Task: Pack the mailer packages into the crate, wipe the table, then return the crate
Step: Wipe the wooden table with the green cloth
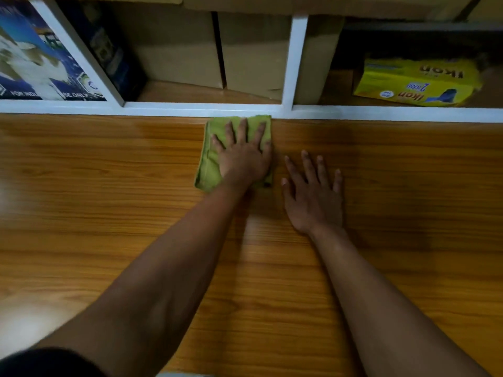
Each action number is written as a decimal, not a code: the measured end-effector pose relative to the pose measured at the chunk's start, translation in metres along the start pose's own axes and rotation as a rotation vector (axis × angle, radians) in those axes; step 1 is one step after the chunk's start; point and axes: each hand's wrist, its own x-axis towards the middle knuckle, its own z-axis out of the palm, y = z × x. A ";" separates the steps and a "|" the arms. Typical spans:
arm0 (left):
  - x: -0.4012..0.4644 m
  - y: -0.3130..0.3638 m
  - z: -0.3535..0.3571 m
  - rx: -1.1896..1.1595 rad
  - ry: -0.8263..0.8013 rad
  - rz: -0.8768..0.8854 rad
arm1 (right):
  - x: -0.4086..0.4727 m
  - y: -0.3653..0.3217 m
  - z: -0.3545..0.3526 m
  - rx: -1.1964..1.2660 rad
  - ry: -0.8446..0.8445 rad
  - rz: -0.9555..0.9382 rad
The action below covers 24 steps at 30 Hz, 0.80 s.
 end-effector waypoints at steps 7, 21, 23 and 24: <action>-0.096 -0.004 0.015 0.027 0.043 0.036 | 0.002 -0.003 0.004 0.033 0.030 -0.013; -0.103 -0.006 0.011 0.011 0.058 -0.001 | 0.002 -0.003 0.007 0.041 0.044 -0.007; -0.060 -0.007 0.005 0.012 0.064 -0.013 | 0.002 -0.001 0.007 0.039 0.042 -0.016; -0.037 -0.008 -0.001 0.004 0.049 -0.021 | 0.002 -0.001 0.007 0.037 0.042 -0.018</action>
